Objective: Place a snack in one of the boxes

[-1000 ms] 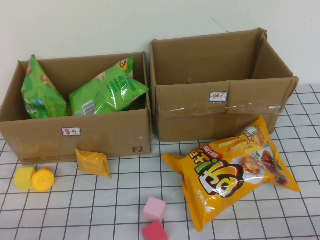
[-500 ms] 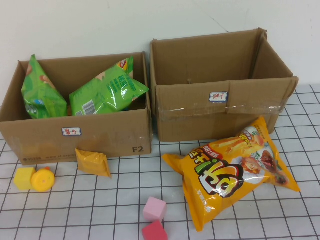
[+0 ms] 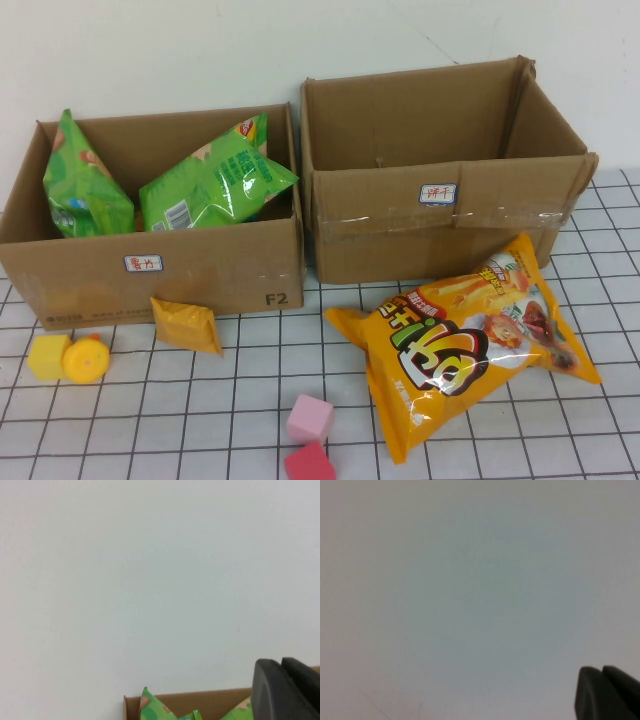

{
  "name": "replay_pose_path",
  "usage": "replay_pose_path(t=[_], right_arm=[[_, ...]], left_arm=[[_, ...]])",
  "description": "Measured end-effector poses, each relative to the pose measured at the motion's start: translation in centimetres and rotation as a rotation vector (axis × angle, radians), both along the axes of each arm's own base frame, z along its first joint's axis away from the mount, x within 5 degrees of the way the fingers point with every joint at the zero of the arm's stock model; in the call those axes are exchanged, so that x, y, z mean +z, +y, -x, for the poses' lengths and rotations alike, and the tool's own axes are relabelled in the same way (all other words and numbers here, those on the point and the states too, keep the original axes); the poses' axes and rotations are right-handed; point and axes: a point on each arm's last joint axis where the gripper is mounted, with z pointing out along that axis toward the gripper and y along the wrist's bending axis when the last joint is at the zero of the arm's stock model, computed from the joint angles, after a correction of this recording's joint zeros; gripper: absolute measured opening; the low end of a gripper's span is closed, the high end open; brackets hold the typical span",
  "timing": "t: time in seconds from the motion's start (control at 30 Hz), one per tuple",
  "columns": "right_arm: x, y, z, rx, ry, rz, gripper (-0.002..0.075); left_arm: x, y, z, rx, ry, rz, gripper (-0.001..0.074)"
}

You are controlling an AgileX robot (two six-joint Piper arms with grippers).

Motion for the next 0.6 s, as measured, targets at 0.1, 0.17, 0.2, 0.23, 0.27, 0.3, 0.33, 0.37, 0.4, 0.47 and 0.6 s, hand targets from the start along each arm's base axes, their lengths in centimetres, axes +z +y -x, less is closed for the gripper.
replay_pose_path(t=[0.1,0.17,0.2,0.23,0.27,0.3,0.33,0.37,0.4,0.47,0.6], right_arm=[[2.2,0.1,0.5,-0.019,0.052,0.038,0.0],[3.6,0.0,1.1,-0.04,0.082,0.071,0.0],[4.2,0.0,1.4,-0.052,0.103,0.082,0.0],[4.8,0.0,1.7,-0.063,0.123,0.087,0.0],[5.5,-0.1,2.0,-0.07,0.136,0.089,0.0],[5.9,-0.2,2.1,-0.076,0.162,0.087,0.0],[6.2,-0.2,2.1,-0.081,0.196,0.083,0.0],[6.2,-0.3,2.0,-0.084,0.226,0.082,0.0],[6.1,-0.3,1.8,-0.089,0.272,0.08,0.0],[5.4,-0.5,1.1,-0.096,0.387,0.073,0.0],[3.2,-0.8,-0.5,-0.113,0.676,0.107,0.0]], left_arm=[[1.4,0.0,0.2,0.001,0.061,-0.016,-0.0002],[3.0,0.0,0.7,0.003,0.098,-0.025,-0.0001],[3.8,0.0,0.9,0.004,0.125,-0.027,-0.0001],[4.4,0.1,1.1,0.004,0.162,-0.03,-0.0001],[5.0,0.1,1.1,0.005,0.208,-0.033,-0.0001],[5.3,0.1,1.0,0.005,0.266,-0.037,-0.0001],[5.6,0.1,0.7,0.005,0.324,-0.041,-0.0001],[6.1,0.0,0.5,0.005,0.389,-0.045,-0.0001],[6.2,0.0,0.2,0.005,0.452,-0.05,-0.0001],[6.3,0.0,-0.7,0.005,0.609,-0.061,-0.0001],[5.3,-0.2,-2.5,0.0,0.823,-0.071,-0.0001]])
